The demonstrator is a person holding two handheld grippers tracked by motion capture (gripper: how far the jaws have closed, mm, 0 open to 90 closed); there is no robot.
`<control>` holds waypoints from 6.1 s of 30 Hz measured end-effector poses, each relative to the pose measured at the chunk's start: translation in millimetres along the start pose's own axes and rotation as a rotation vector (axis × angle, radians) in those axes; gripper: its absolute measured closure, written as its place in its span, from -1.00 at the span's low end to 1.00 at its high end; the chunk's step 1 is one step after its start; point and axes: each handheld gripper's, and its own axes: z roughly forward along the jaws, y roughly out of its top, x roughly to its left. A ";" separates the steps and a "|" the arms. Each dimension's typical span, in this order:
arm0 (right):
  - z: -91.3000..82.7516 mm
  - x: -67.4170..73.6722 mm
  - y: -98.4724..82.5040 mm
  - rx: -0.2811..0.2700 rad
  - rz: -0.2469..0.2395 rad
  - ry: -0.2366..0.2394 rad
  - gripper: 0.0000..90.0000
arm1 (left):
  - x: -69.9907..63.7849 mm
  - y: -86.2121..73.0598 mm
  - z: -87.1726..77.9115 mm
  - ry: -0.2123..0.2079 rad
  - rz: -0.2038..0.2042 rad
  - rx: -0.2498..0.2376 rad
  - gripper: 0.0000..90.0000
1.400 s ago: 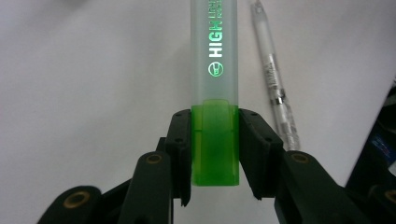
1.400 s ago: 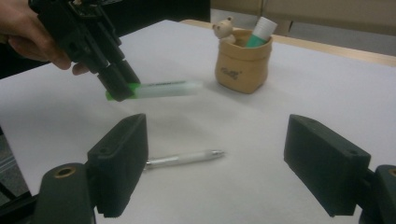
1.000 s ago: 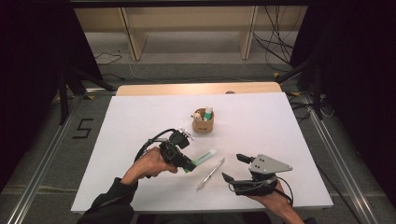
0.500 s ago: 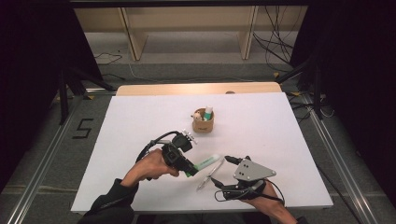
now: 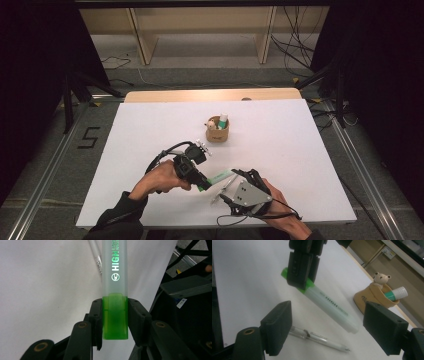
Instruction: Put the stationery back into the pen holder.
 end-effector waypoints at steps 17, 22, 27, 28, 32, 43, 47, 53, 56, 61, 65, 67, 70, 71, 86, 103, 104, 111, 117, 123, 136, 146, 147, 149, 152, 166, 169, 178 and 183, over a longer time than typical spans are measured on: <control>16.5 20.4 2.8 0.053 -0.253 -0.091 -0.32 | -8.3 4.4 0.6 0.011 0.032 0.025 0.47; 19.0 26.5 3.3 0.076 -0.337 -0.131 -0.23 | -9.2 4.4 1.8 0.008 0.033 0.037 0.47; 24.5 30.7 2.0 0.077 -0.424 -0.159 -0.11 | -9.1 4.8 1.1 0.008 0.030 0.035 0.47; 25.0 31.9 2.0 0.082 -0.427 -0.169 -0.09 | -9.4 4.9 1.3 0.009 0.031 0.036 0.47; 27.4 33.5 1.7 0.090 -0.492 -0.197 -0.02 | -10.5 5.1 1.9 0.008 0.033 0.042 0.47; 33.6 40.3 1.0 0.106 -0.548 -0.223 0.17 | -10.8 6.0 2.1 0.004 0.037 0.045 0.47; 34.9 41.7 1.0 0.110 -0.569 -0.232 0.22 | -11.3 6.2 3.4 0.002 0.034 0.047 0.47; 36.2 42.7 1.1 0.106 -0.594 -0.231 0.29 | -11.6 6.8 3.3 -0.002 0.032 0.047 0.47; 36.7 43.8 0.6 0.108 -0.594 -0.238 0.31 | -11.1 6.9 3.7 -0.005 0.027 0.047 0.47; 37.8 44.6 0.0 0.104 -0.624 -0.246 0.36 | -11.7 7.3 3.6 -0.010 0.028 0.047 0.47; 37.6 44.9 0.3 0.104 -0.630 -0.251 0.41 | -13.1 8.3 3.9 -0.018 0.028 0.045 0.47; 38.1 45.0 0.0 0.101 -0.644 -0.250 0.44 | -13.0 8.8 4.6 -0.018 0.026 0.049 0.47; 38.1 45.8 -0.7 0.101 -0.646 -0.256 0.50 | -12.3 9.1 5.4 -0.019 0.020 0.053 0.47; 38.0 45.8 -0.6 0.104 -0.647 -0.256 0.52 | -12.1 9.1 5.7 -0.019 0.016 0.051 0.47; 37.6 46.6 -4.6 0.094 -0.704 -0.265 0.72 | -11.0 7.6 2.8 -0.029 0.009 0.046 0.33; 24.0 26.7 -16.1 0.097 -0.591 -0.269 0.72 | 6.7 -9.2 -32.0 0.045 -0.047 -0.167 -0.31; 23.3 24.6 -16.0 0.091 -0.581 -0.264 0.72 | 8.5 -11.6 -32.3 0.052 -0.055 -0.188 -0.32; 15.9 2.5 -15.6 0.048 -0.361 -0.226 0.72 | 19.8 -38.3 -35.5 0.127 -0.080 -0.336 -0.47; 11.9 -23.2 -16.0 0.006 -0.079 -0.168 0.72 | 25.0 -64.7 -37.0 0.166 -0.104 -0.479 -0.56; 11.6 -47.7 -18.4 -0.036 0.173 -0.087 0.72 | 24.2 -84.6 -41.9 0.191 -0.134 -0.620 -0.61; 27.6 -93.9 -20.4 -0.124 0.553 -0.035 0.72 | 18.6 -105.6 -39.7 0.272 -0.125 -0.768 -0.63; 54.8 -126.3 -15.0 -0.134 0.687 -0.112 0.72 | 14.9 -110.7 -35.7 0.301 -0.119 -0.777 -0.64; 57.5 -129.6 -14.3 -0.135 0.694 -0.119 0.72 | 15.0 -111.4 -35.9 0.299 -0.120 -0.783 -0.64; 63.1 -136.1 -12.8 -0.135 0.718 -0.133 0.72 | 14.5 -112.4 -35.6 0.295 -0.126 -0.786 -0.65; 71.0 -146.1 -11.2 -0.138 0.749 -0.152 0.72 | 14.0 -113.5 -35.6 0.299 -0.122 -0.791 -0.65; 103.6 -174.3 3.2 -0.137 0.847 -0.173 0.72 | 13.4 -118.0 -31.7 0.303 -0.128 -0.792 -0.65; 110.0 -180.0 4.6 -0.136 0.867 -0.182 0.72 | 13.6 -117.5 -31.2 0.299 -0.126 -0.787 -0.65; 130.0 -190.3 11.4 -0.119 0.897 -0.196 0.72 | 11.7 -115.8 -30.2 0.300 -0.110 -0.777 -0.65; 140.6 -192.2 13.4 -0.091 0.897 -0.223 0.72 | 11.7 -115.9 -30.4 0.298 -0.113 -0.779 -0.65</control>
